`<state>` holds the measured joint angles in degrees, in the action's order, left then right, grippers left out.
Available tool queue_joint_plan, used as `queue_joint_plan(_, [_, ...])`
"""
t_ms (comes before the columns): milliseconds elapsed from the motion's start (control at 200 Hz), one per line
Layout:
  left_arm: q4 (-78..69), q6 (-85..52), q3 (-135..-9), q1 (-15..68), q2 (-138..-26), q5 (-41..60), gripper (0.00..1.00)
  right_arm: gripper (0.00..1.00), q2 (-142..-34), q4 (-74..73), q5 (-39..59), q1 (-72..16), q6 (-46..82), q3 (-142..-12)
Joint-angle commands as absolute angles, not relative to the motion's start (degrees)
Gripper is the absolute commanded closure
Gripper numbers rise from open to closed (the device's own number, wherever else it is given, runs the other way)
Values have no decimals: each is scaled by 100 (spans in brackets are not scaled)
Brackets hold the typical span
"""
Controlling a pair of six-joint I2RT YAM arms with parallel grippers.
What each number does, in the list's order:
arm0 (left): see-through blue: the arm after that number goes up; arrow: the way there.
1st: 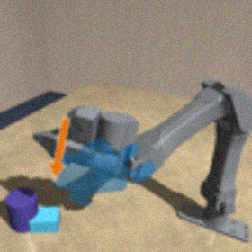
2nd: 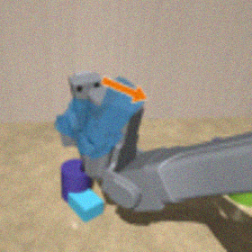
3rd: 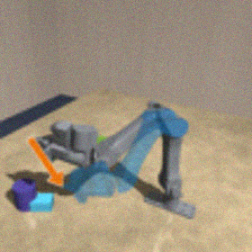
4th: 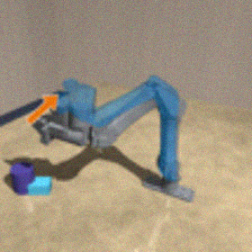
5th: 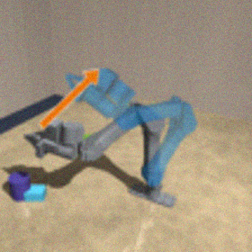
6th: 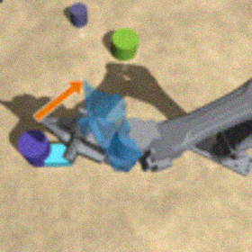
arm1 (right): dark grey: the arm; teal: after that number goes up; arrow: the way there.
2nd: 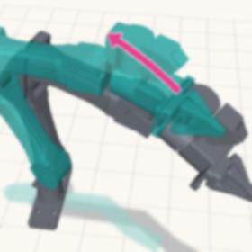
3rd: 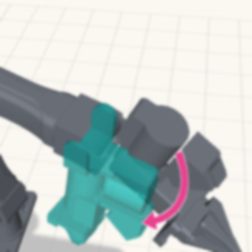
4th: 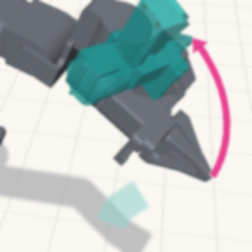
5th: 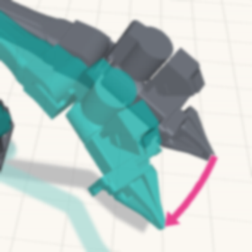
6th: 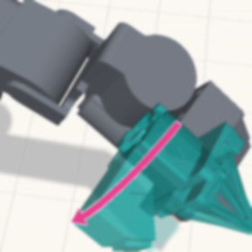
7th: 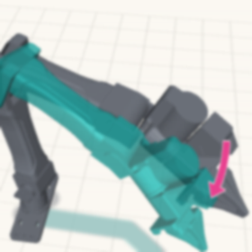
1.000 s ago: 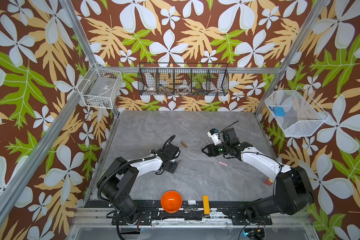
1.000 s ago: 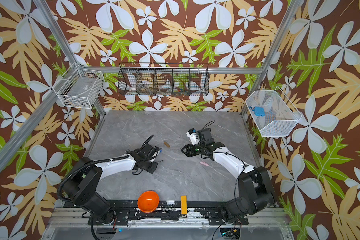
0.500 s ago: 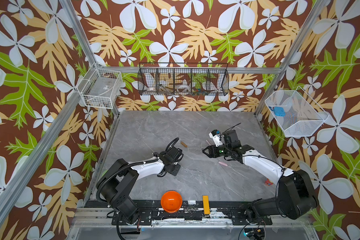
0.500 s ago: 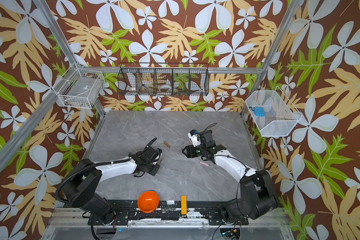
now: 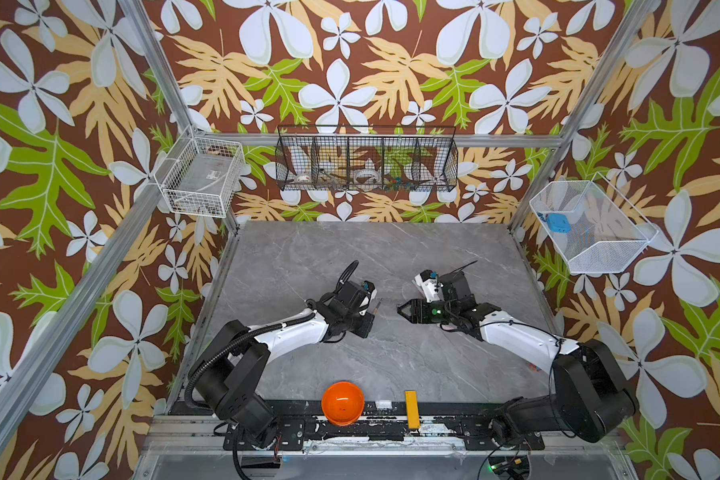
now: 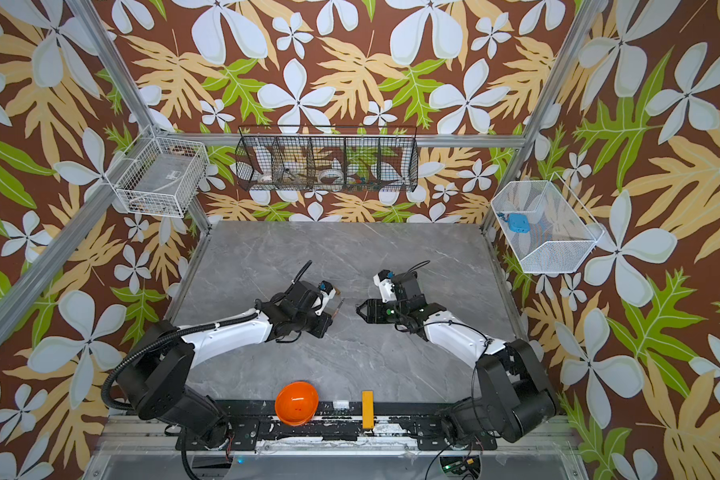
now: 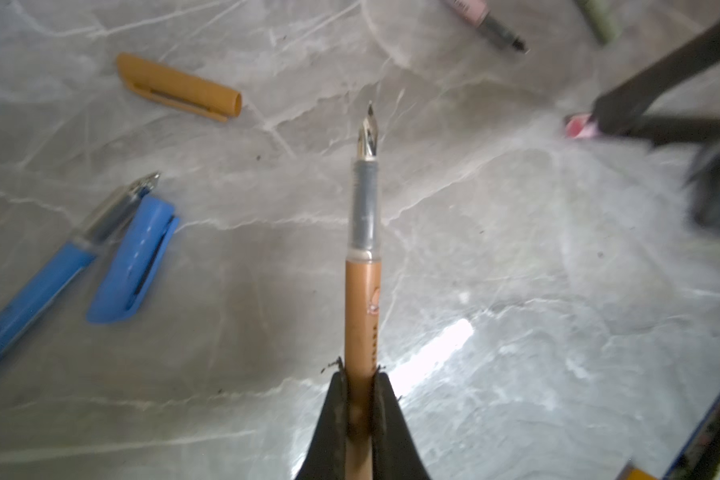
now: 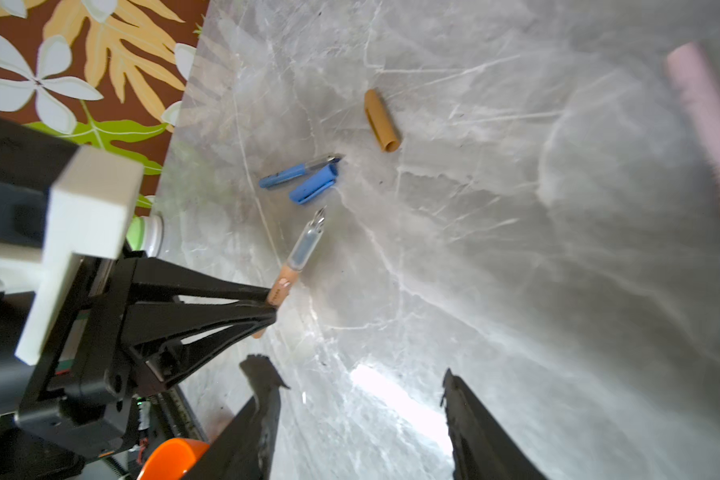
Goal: Insert the pens into the pen caps
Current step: 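Grasp the orange pen body with the left gripper, then lift the orange pen tip-up with the left gripper while the right gripper draws back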
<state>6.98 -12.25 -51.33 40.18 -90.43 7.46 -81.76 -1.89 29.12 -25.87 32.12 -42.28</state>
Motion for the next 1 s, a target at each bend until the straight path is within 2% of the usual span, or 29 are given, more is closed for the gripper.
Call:
queue_joint_plan(0, [77, -1539, -5111, 4015, -9010, 1226, 100, 38, -8273, -1240, 3041, -2788, 3928, -4124])
queue_joint_plan(460, [-793, -1816, -4552, 4017, -8537, 1745, 100, 39, -8802, -2593, 2997, -2892, 4629, -4100])
queue_joint_plan(656, [-782, -1754, -4504, 4017, -8519, 1754, 100, 48, -8980, -2733, 3172, -2892, 4690, -4276])
queue_joint_plan(746, [-847, -1761, -4500, 4017, -8495, 1704, 100, 57, -9009, -2799, 3237, -2893, 4730, -4280])
queue_joint_plan(996, [-962, -1775, -4570, 4017, -8483, 1629, 100, 56, -8991, -2565, 3330, -2952, 4654, -4398])
